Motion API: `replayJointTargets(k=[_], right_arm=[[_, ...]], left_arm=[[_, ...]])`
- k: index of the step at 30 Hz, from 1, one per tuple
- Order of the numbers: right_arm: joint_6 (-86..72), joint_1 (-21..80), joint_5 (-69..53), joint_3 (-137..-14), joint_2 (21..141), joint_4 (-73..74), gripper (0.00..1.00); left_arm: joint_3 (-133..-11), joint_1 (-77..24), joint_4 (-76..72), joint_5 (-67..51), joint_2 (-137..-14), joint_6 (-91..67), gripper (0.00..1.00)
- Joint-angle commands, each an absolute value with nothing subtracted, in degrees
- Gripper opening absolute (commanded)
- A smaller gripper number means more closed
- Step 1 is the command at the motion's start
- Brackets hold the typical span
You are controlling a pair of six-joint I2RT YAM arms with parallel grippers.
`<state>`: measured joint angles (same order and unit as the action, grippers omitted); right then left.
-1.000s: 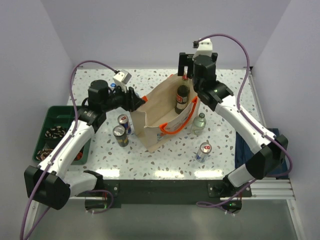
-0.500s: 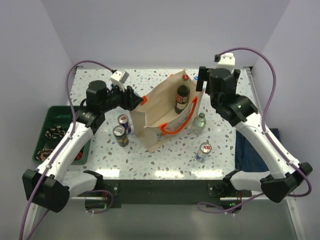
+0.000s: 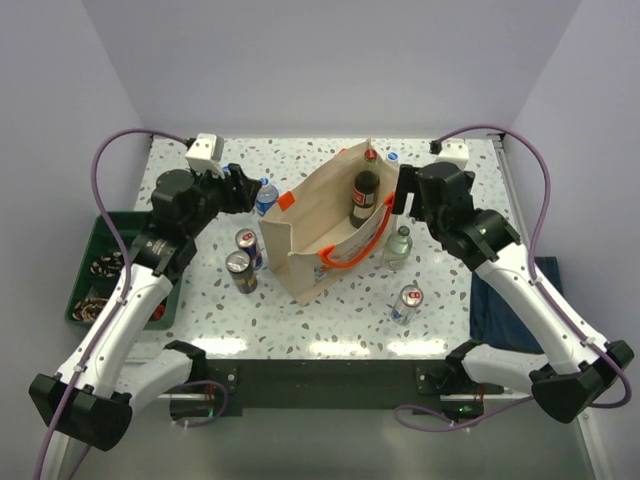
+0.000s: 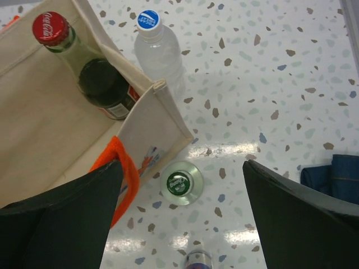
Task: Place the beverage into the canvas bag
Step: Place the drink in the canvas bag.
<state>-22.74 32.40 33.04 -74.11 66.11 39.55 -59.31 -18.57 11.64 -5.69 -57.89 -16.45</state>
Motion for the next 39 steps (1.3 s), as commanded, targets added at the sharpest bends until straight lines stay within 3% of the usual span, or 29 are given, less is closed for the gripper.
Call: replayJointTargets(k=[1, 11, 15, 32, 39], right_arm=[[-26.89, 32.69, 27.6, -76.19, 65.83, 37.27, 0.91], [-30.14, 32.96, 22.33, -76.29, 70.22, 33.49, 0.75], [-30.23, 33.13, 21.8, -76.64, 71.19, 32.78, 0.69], [-31.81, 33.92, 24.08, -79.63, 72.59, 35.41, 0.63], [-33.57, 34.28, 24.34, -78.31, 74.44, 36.21, 0.41]], left_arm=[[-60.12, -18.55, 14.32, 1.57, -56.69, -18.11, 0.62], [-59.15, -15.13, 19.59, 0.35, -57.04, -18.72, 0.63], [-58.45, -11.69, 19.78, -5.27, -57.04, -18.9, 0.62], [-57.31, -11.16, 17.84, -8.61, -58.18, -19.69, 0.62], [-55.38, -11.07, 17.23, -8.88, -58.1, -19.69, 0.62]])
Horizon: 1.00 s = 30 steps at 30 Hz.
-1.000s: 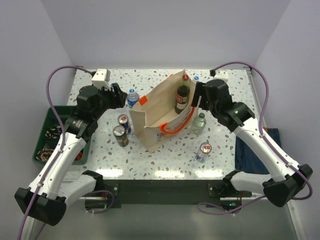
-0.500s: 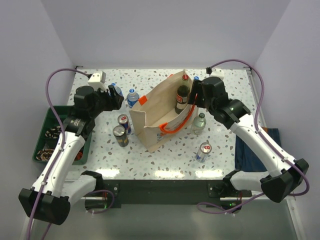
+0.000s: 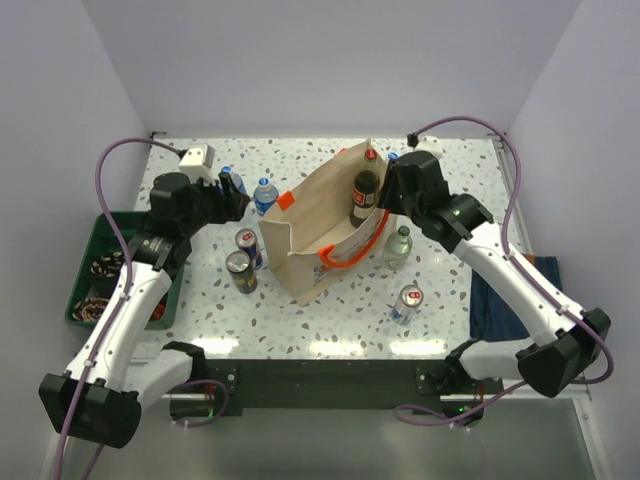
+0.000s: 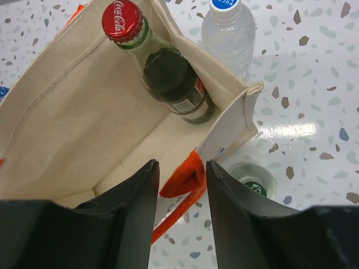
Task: Place the beverage into the canvas bag
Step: Place the drink in the canvas bag, then pick up the drink from the center of the board.
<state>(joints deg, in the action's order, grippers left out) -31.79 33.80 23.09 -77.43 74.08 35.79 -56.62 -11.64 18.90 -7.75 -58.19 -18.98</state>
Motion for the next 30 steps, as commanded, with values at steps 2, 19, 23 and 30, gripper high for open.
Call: replayJointTargets(k=[2, 19, 23, 30], right_arm=[[-33.84, 34.37, 24.61, -78.22, 74.79, 36.65, 0.32], [-35.33, 34.72, 26.28, -74.44, 72.16, 42.44, 0.0], [-35.33, 34.72, 27.16, -74.53, 71.98, 43.5, 0.0], [-36.21, 34.72, 26.98, -74.8, 72.77, 43.59, 0.0]], left_arm=[[-54.85, -11.07, 16.88, -9.31, -58.1, -19.6, 0.62], [-51.42, -10.55, 15.03, -15.11, -59.58, -18.28, 0.61], [-51.94, -10.55, 18.01, -15.38, -60.73, -15.66, 0.61], [-53.44, -10.55, 26.71, -9.06, -62.67, -13.09, 0.63]])
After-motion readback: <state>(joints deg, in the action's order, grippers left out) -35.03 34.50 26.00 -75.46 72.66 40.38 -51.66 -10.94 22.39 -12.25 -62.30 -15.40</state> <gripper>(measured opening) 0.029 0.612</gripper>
